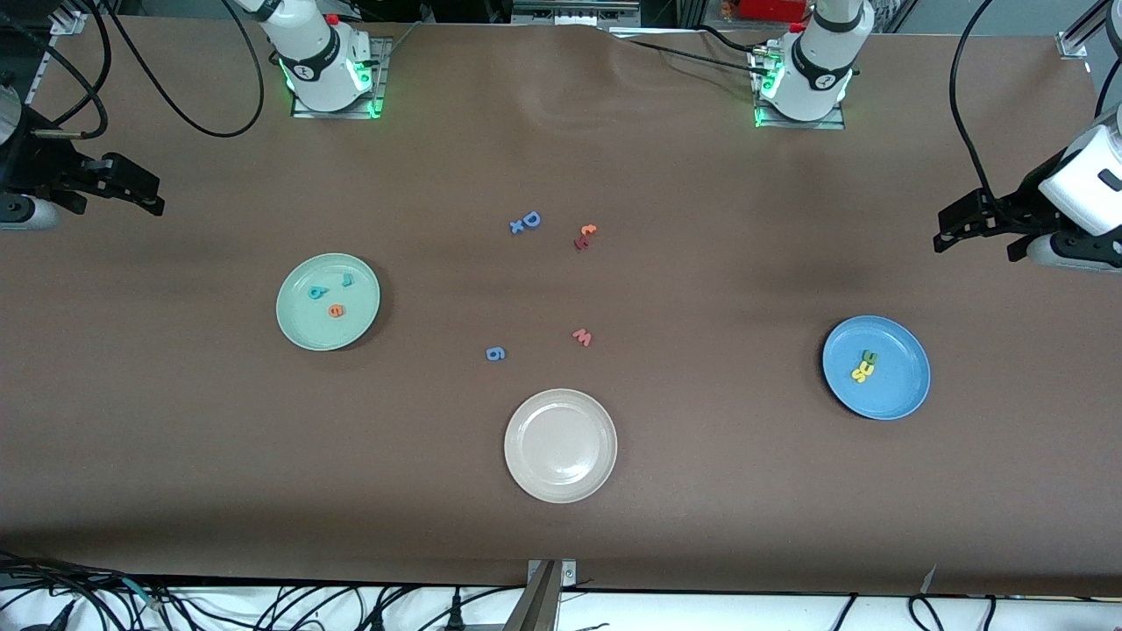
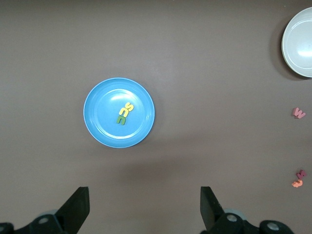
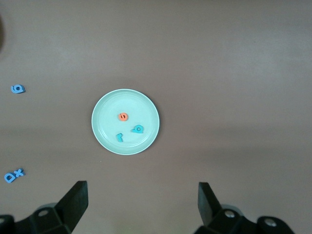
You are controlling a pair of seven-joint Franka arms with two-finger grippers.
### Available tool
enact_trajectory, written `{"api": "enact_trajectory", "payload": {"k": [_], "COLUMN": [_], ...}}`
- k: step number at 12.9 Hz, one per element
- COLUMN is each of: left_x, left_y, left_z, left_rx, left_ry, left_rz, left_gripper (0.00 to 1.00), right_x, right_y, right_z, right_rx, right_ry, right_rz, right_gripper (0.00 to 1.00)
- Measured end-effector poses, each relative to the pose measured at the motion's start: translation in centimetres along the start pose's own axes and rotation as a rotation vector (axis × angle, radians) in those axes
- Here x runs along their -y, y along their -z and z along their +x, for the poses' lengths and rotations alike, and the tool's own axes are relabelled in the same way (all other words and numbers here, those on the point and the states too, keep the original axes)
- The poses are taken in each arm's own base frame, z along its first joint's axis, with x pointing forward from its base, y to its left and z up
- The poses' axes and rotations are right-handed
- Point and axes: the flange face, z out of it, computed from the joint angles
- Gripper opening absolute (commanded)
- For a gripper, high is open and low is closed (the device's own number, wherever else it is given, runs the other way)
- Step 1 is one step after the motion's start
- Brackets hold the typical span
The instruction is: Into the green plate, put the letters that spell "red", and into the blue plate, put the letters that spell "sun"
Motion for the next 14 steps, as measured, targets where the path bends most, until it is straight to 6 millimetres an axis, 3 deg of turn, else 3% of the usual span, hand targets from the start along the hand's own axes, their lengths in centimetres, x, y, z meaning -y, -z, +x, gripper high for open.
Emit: {"api": "enact_trajectory", "payload": {"k": [14], "left_x": [-1.8], "left_y": [0.0], "left_z": [0.1], "left_rx": [0.000], "left_ry": [-0.029], "left_rz": [-0.001], "left_gripper": [1.00], "right_x": [0.0], "right_y": [0.0], "right_z": [0.0], "right_rx": [0.000], "right_ry": [0.000], "right_rz": [0.000], "right_gripper": [1.00]}}
